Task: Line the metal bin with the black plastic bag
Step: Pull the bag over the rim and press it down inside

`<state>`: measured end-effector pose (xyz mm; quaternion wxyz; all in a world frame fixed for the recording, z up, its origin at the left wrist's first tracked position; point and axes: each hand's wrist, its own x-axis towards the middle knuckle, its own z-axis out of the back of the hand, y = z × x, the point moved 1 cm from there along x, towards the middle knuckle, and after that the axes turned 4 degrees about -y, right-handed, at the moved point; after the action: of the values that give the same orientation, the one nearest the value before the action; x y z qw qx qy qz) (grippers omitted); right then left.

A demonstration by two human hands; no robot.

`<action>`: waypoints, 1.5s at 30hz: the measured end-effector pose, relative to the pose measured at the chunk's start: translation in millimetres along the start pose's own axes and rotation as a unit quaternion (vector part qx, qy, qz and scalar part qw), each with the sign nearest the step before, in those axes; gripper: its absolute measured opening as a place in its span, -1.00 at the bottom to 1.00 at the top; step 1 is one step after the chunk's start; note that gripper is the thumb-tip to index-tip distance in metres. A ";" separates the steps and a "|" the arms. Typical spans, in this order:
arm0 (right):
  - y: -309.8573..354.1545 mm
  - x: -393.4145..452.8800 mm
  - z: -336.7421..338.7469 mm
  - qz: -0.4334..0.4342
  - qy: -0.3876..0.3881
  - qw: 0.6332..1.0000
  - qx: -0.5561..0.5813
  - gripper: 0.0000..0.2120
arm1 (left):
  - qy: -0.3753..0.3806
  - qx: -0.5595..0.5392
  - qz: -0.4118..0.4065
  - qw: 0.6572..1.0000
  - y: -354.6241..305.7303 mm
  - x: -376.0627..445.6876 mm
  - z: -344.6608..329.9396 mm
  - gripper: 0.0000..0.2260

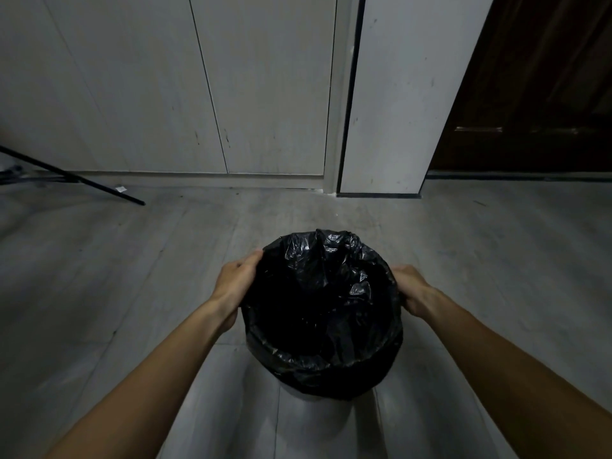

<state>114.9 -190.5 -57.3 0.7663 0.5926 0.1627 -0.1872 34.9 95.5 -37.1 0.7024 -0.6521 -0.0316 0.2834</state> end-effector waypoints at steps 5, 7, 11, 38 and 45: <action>-0.4 10.6 -7.2 -0.054 -0.014 0.998 0.028 -0.80 | 0.019 0.014 0.049 0.999 6.8 4.3 0.1 -0.60; -8.3 13.6 -9.0 -0.092 -0.021 0.995 0.008 -0.74 | 0.026 0.030 0.069 0.997 10.4 4.8 1.8 -0.55; -19.4 17.7 -13.0 -0.073 -0.016 0.997 -0.015 -0.68 | 0.038 0.059 0.093 0.993 11.7 5.7 6.5 -0.51; -14.4 -97.0 17.1 0.183 -0.104 0.943 -0.257 -0.61 | 0.089 0.324 0.018 0.942 -16.7 -63.6 31.5 -0.80; 27.1 -50.0 20.6 0.170 -0.019 0.946 -0.276 -0.53 | -0.016 0.543 -0.177 0.821 -43.9 -30.6 12.9 -0.56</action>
<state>84.6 -199.6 -5.8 0.9234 0.3730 0.0900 -0.0129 19.6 94.1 15.7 0.9803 -0.1438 0.0013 0.1357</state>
